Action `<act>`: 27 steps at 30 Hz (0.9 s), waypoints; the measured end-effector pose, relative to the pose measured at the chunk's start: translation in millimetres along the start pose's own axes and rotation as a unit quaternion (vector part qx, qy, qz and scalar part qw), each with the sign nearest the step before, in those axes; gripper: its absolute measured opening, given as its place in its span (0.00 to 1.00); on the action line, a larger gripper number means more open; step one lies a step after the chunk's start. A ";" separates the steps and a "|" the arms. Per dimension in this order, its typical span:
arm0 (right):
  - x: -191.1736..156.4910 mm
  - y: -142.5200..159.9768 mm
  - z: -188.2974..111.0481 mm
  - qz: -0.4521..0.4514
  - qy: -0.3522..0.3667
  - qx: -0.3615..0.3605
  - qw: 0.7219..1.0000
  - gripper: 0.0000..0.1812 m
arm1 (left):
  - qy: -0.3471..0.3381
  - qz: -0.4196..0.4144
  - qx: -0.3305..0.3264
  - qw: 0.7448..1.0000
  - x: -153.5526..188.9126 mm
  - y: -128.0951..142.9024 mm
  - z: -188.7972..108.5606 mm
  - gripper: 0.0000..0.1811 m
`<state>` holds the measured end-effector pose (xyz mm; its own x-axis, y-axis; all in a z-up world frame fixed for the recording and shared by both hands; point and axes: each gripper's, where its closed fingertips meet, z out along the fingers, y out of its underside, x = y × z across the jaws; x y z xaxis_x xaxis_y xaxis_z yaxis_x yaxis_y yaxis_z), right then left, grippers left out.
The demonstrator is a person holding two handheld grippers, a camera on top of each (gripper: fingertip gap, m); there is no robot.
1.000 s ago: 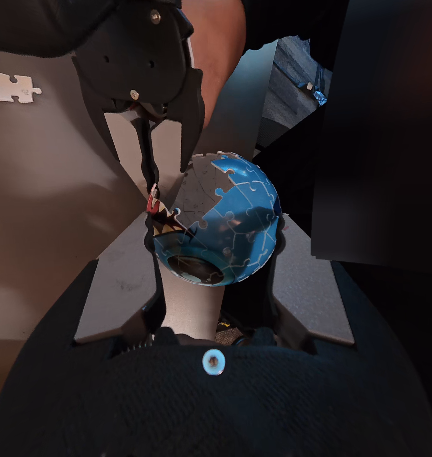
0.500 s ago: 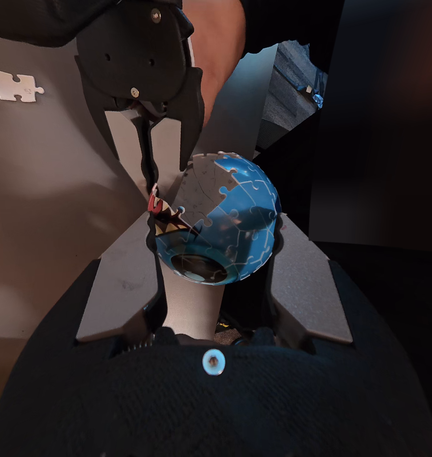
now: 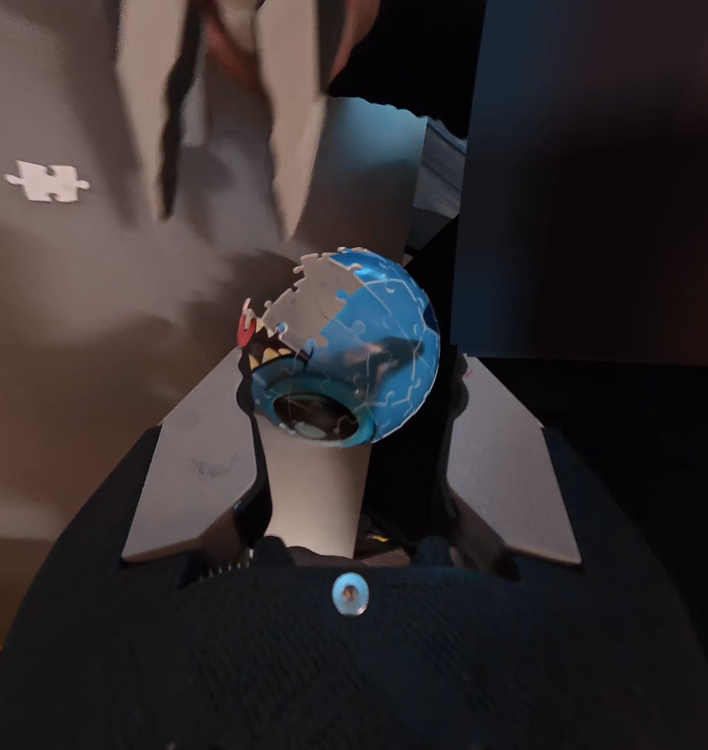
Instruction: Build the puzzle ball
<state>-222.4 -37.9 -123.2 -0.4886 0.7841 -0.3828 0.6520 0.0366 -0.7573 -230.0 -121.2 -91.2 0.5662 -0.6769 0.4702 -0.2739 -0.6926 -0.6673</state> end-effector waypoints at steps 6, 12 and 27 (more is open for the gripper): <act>-7.7 23.4 -42.1 -0.089 0.105 0.128 0.982 0.36 | -0.031 0.057 0.096 0.993 -1.1 -10.8 -25.2 0.54; 19.7 50.2 -68.9 -0.135 0.269 0.169 0.938 0.39 | -0.086 0.058 0.223 0.969 -11.3 -15.6 -46.2 0.55; 40.5 66.4 -83.6 -0.085 0.325 0.168 0.927 0.42 | -0.114 0.012 0.309 0.944 -23.3 26.4 -43.9 0.54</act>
<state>-150.4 48.1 -144.8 -0.0443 0.9963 0.0740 0.3266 0.0844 -0.9414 -284.5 -134.6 -94.4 0.7374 -0.5709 0.3608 0.1769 -0.3523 -0.9190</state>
